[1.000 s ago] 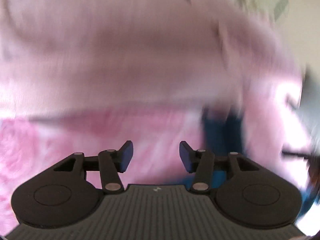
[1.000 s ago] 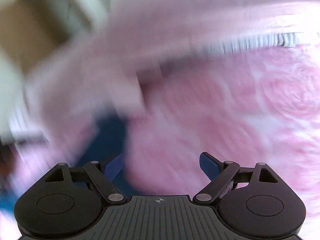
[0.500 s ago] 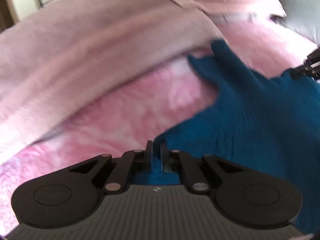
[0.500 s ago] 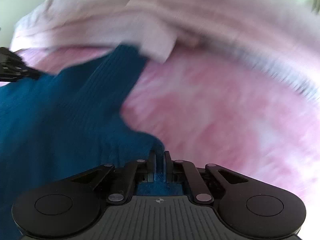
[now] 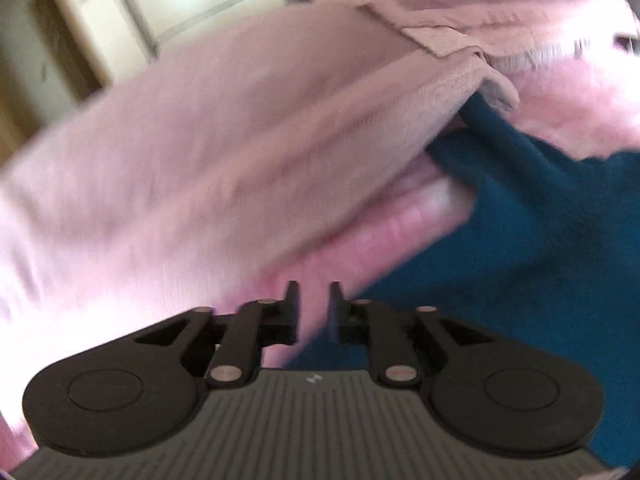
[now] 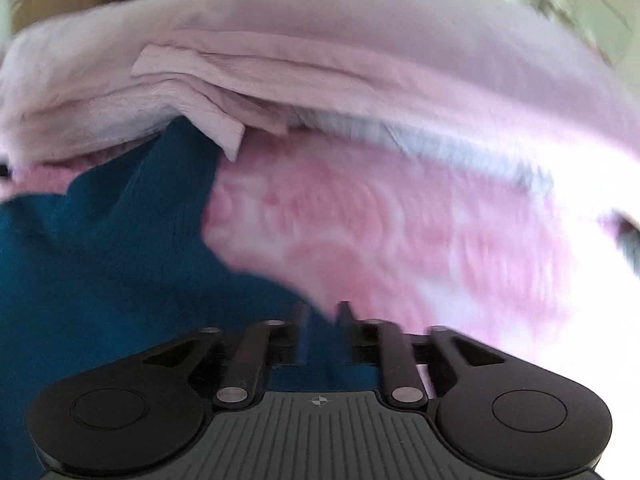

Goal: Fold clothes
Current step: 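Lower the sweater onto the bed while both grippers pinch its edges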

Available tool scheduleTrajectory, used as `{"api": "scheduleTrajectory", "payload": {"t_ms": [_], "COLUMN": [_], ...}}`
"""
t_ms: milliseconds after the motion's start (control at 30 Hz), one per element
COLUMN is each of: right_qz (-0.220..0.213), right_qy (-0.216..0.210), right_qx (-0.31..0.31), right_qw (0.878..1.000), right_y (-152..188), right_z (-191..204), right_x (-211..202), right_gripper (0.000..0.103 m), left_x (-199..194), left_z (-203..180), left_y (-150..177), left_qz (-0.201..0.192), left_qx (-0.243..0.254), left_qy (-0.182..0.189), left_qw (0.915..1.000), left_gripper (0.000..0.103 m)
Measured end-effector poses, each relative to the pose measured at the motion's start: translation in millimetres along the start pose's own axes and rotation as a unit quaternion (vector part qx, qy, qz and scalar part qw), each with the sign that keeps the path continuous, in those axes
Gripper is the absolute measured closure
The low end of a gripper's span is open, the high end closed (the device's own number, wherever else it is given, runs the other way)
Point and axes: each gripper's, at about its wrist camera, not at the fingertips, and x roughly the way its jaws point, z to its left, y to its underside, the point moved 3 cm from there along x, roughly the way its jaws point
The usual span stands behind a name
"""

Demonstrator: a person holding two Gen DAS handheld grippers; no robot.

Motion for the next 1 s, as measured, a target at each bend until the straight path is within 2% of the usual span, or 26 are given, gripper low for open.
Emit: {"api": "scheduleTrajectory", "payload": {"t_ms": [67,133,233,300,367,467,533,567,600,700,733,767,800,833,900,933,967,1000], "right_qz": [0.007,0.028,0.073,0.104,0.141,0.177,0.196,0.185,0.167,0.132,0.136,0.141,0.153,0.171,0.182,0.176,0.165,0.155], "right_qy": [-0.028,-0.061,-0.104,-0.122,-0.137,-0.159,-0.176,-0.178,-0.173,-0.168,-0.176,-0.183,-0.187,-0.182,-0.168,-0.151,-0.137,-0.133], "right_qx": [0.069,0.141,0.255,0.310,0.355,0.401,0.435,0.451,0.468,0.514,0.503,0.487,0.453,0.417,0.373,0.349,0.335,0.337], "right_qw": [0.997,0.988,0.958,0.937,0.914,0.885,0.861,0.854,0.850,0.831,0.835,0.842,0.858,0.874,0.894,0.908,0.917,0.919], "right_y": [31.4,69.2,142.5,185.6,232.1,281.8,312.3,322.3,327.4,336.3,333.9,330.9,325.7,321.2,313.0,304.1,296.2,290.2], "right_z": [-18.8,-34.8,-50.3,-47.1,-36.2,-17.9,-3.7,2.2,5.5,13.6,18.6,23.9,30.3,35.8,38.8,36.5,30.9,21.9], "right_x": [-24.6,-49.9,-98.6,-135.3,-175.2,-219.2,-239.6,-246.6,-250.4,-253.8,-252.4,-251.4,-251.1,-249.8,-250.3,-253.7,-258.3,-263.2], "right_gripper": [0.043,0.043,0.043,0.043,0.043,0.043,0.043,0.043,0.043,0.044,0.044,0.047,0.077,0.095,0.094,0.095,0.095,0.095], "left_x": [-24.0,-55.9,-105.6,-143.1,-183.6,-235.1,-255.2,-264.2,-270.8,-280.0,-280.7,-280.8,-281.0,-282.1,-288.0,-295.8,-306.0,-315.1], "left_z": [13.1,28.3,45.8,52.0,53.1,46.1,34.6,28.4,21.2,6.4,3.5,1.2,-1.2,-3.4,-7.0,-7.3,-8.6,-10.5], "left_y": [26.4,60.6,121.2,168.1,214.4,274.2,302.6,316.0,325.4,330.4,331.0,331.8,332.6,330.5,324.0,320.4,317.1,315.6], "left_qz": [0.021,0.044,0.095,0.133,0.163,0.196,0.207,0.212,0.207,0.181,0.178,0.176,0.174,0.167,0.152,0.141,0.127,0.119], "left_qx": [-0.045,-0.090,-0.166,-0.219,-0.271,-0.352,-0.379,-0.391,-0.398,-0.389,-0.387,-0.387,-0.386,-0.382,-0.373,-0.369,-0.368,-0.366], "left_qy": [0.022,0.045,0.077,0.091,0.108,0.135,0.137,0.138,0.139,0.131,0.136,0.143,0.151,0.155,0.157,0.158,0.165,0.169], "left_qw": [0.9985,0.9940,0.9785,0.9623,0.9424,0.9053,0.8913,0.8851,0.8829,0.8937,0.8945,0.8940,0.8934,0.8955,0.9019,0.9048,0.9062,0.9073], "left_gripper": [0.079,0.075,0.073,0.073,0.071,0.062,0.060,0.060,0.060,0.061,0.065,0.085,0.091,0.093,0.097,0.097,0.098,0.099]}}
